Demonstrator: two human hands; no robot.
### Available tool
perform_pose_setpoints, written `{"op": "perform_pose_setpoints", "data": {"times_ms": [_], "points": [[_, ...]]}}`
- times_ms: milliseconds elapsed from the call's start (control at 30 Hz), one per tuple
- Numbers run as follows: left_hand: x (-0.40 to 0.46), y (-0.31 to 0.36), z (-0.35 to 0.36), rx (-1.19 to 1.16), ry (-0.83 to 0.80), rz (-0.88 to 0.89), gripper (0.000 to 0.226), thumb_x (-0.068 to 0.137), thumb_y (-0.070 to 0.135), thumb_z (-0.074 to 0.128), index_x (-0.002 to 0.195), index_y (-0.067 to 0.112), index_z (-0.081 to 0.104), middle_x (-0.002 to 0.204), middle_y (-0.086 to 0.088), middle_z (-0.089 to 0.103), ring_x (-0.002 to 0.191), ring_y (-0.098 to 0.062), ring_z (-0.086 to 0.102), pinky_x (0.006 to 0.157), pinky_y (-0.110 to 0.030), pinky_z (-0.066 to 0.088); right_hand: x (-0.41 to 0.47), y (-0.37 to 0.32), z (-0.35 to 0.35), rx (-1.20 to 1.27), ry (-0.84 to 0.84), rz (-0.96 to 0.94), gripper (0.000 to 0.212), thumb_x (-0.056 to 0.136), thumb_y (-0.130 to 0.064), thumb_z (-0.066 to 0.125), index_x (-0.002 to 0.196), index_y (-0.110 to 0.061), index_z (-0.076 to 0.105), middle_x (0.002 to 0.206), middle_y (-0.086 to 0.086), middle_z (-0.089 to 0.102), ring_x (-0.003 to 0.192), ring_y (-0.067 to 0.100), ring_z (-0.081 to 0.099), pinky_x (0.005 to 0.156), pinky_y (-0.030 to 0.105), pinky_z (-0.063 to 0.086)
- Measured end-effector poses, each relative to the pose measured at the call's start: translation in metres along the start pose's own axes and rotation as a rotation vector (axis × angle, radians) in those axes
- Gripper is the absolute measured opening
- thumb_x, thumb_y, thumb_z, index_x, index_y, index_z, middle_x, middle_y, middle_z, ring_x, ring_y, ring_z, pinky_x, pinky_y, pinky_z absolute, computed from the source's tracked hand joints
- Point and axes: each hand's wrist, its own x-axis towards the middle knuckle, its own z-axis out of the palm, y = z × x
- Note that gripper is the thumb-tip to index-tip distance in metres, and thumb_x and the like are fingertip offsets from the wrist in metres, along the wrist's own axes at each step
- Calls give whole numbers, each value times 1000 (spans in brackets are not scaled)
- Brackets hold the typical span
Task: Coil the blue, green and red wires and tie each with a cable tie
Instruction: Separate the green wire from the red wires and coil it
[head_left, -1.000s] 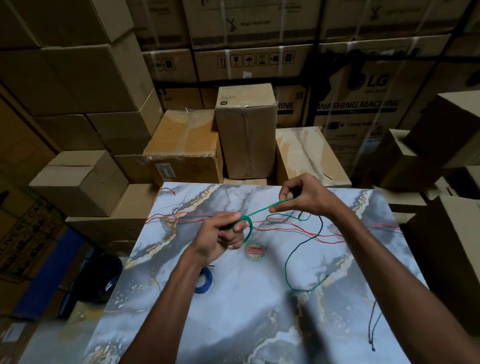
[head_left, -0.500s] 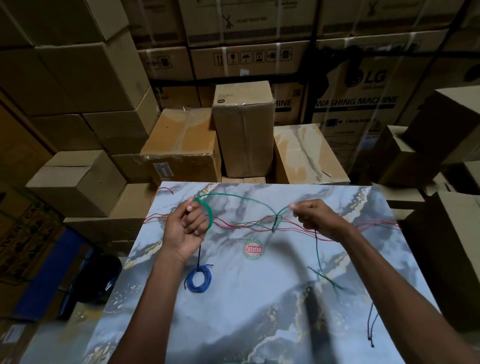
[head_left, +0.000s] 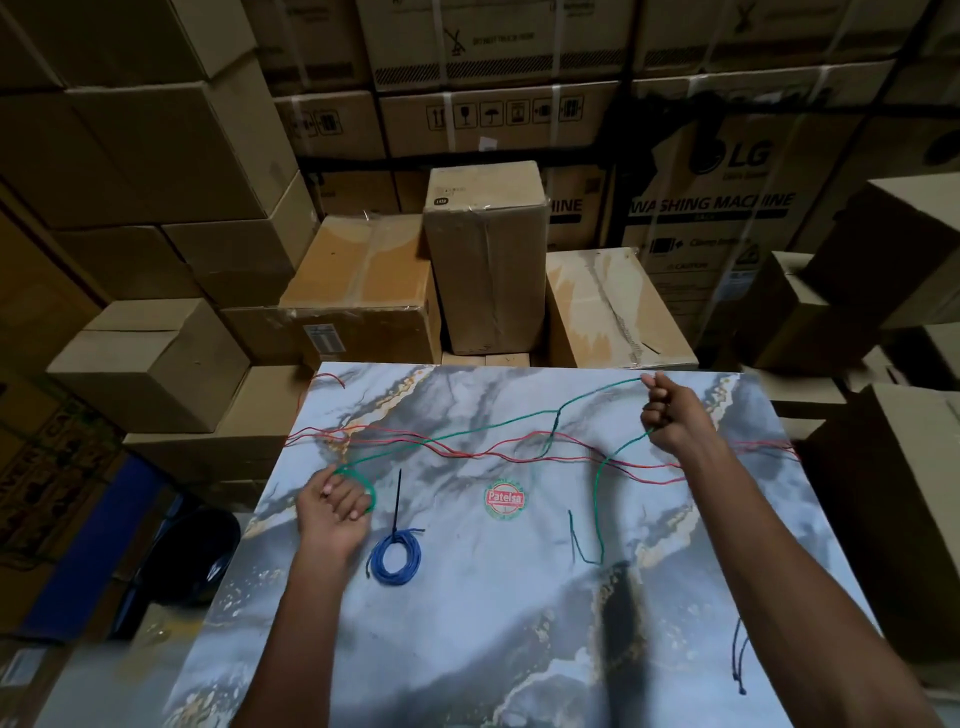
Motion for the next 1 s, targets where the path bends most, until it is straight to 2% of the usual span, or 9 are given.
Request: {"op": "perform_pose_setpoints", "data": {"times_ms": [200, 333, 400, 467, 567, 633, 733, 833, 1000], "points": [[7, 35, -43, -128, 320, 107, 52, 87, 9, 33, 36, 20, 28, 35, 3, 18, 29, -11, 16, 39, -22, 9, 28, -24, -54, 189, 143, -125, 23, 95, -3, 40, 80, -19, 47, 38, -10, 40, 28, 3, 30, 33, 13, 23], [12, 18, -27, -14, 323, 119, 49, 98, 13, 28, 51, 24, 32, 36, 7, 22, 27, -7, 16, 33, -21, 10, 20, -9, -39, 76, 46, -111, 17, 72, -4, 43, 70, -20, 39, 42, -8, 38, 32, 4, 32, 36, 13, 21], [14, 1, -11, 33, 253, 97, 40, 99, 17, 32, 60, 25, 30, 37, 8, 25, 27, -6, 17, 31, -22, 13, 13, 14, -20, -229, 36, -24, 19, 80, -2, 48, 67, -14, 53, 53, -1, 54, 42, 9, 47, 43, 17, 32], [14, -12, 3, 79, 185, 77, 37, 100, 19, 34, 63, 24, 30, 39, 9, 26, 27, -5, 18, 31, -21, 14, 11, 37, -14, -759, 173, -66, 20, 98, -9, 50, 85, -9, 65, 86, 13, 70, 70, 24, 64, 54, 23, 42], [11, -25, 20, 173, 103, 65, 37, 101, 20, 37, 65, 22, 32, 41, 9, 24, 28, -5, 17, 31, -20, 14, 4, 63, -15, -1369, 387, -178, 44, 105, -31, 44, 132, 2, 53, 132, 29, 56, 118, 45, 56, 87, 41, 49], [4, -33, 34, 267, 57, 42, 38, 103, 23, 39, 65, 20, 33, 42, 8, 22, 30, -6, 16, 31, -20, 14, -8, 81, 6, -1418, 441, -444, 53, 105, -37, 45, 147, -5, 41, 141, 29, 45, 127, 47, 45, 103, 51, 40], [-11, -39, 65, 455, -38, 23, 42, 103, 26, 45, 63, 19, 35, 44, 6, 20, 33, -6, 15, 35, -23, 13, -41, 103, 55, -1234, 61, -909, 42, 100, -28, 44, 138, -12, 55, 130, 17, 56, 122, 36, 49, 105, 40, 36], [-30, -37, 106, 662, -214, 44, 43, 101, 29, 48, 62, 18, 37, 45, 5, 19, 36, -8, 14, 42, -27, 8, -81, 113, 91, -1190, -358, -1106, 32, 105, -31, 42, 121, -19, 67, 120, 0, 65, 116, 19, 55, 102, 30, 39], [-53, -26, 152, 700, -426, 8, 41, 102, 36, 46, 66, 15, 41, 47, 5, 19, 38, -6, 15, 40, -22, 17, -104, 104, 120, -1256, -383, -1125, 52, 109, -44, 34, 85, -19, 72, 86, -9, 72, 85, 7, 59, 82, 39, 45]]}}
